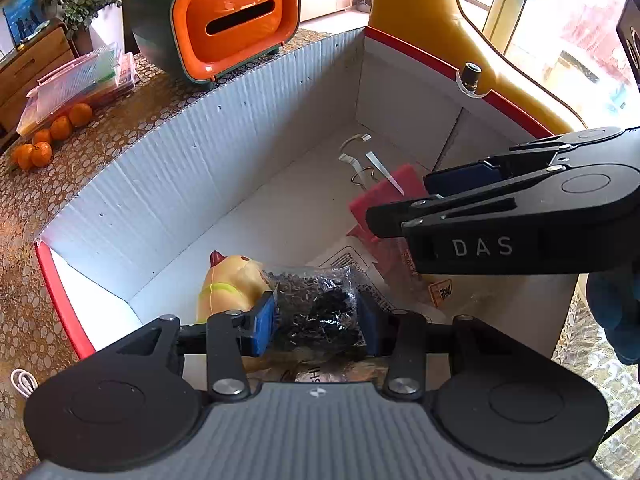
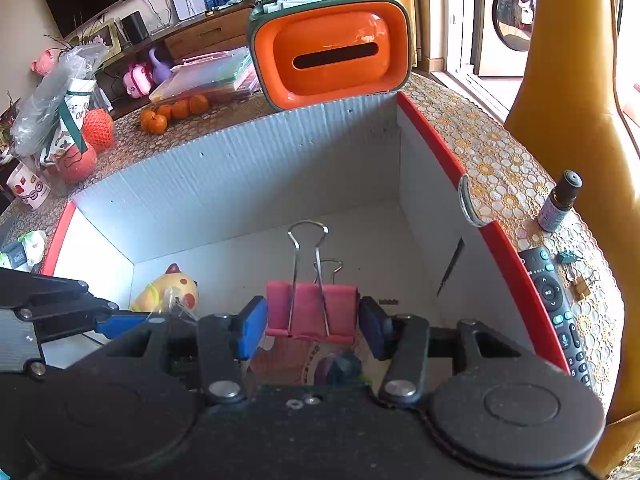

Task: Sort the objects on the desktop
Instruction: 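Open the left gripper to drop the bead bag while the right gripper releases the clip into the shoebox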

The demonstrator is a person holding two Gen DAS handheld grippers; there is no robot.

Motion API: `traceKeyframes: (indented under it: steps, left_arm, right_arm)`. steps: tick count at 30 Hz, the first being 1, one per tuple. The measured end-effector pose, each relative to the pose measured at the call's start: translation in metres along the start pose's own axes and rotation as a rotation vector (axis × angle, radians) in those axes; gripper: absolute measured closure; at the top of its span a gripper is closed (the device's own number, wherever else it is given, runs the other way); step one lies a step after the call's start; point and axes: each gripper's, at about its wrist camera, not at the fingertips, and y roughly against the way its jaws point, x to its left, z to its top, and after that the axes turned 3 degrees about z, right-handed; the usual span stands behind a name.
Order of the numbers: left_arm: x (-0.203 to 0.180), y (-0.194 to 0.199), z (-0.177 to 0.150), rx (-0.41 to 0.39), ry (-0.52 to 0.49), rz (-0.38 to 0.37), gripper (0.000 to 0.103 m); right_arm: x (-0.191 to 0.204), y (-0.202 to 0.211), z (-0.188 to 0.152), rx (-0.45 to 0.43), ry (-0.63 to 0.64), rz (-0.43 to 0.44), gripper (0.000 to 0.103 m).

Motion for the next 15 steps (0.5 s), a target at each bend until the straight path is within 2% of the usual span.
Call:
traceKeyframes:
  steps: [2, 4, 7, 15]
  left_arm:
    - [0.003, 0.005, -0.001, -0.019, 0.019, -0.01, 0.042]
    - [0.005, 0.01, -0.003, -0.035, 0.032, -0.015, 0.036]
    - [0.007, 0.017, -0.005, -0.051, 0.04, -0.02, 0.036]
    - [0.009, 0.05, -0.018, -0.11, 0.065, -0.032, 0.036]
  right_arm:
    - [0.0, 0.001, 0.0, 0.003, -0.002, 0.002, 0.048]
    - [0.0, 0.003, 0.0, 0.0, -0.004, 0.005, 0.047]
    - [0.001, 0.008, -0.001, -0.008, -0.01, 0.009, 0.039]
    - [0.009, 0.03, -0.004, -0.041, -0.007, 0.027, 0.036]
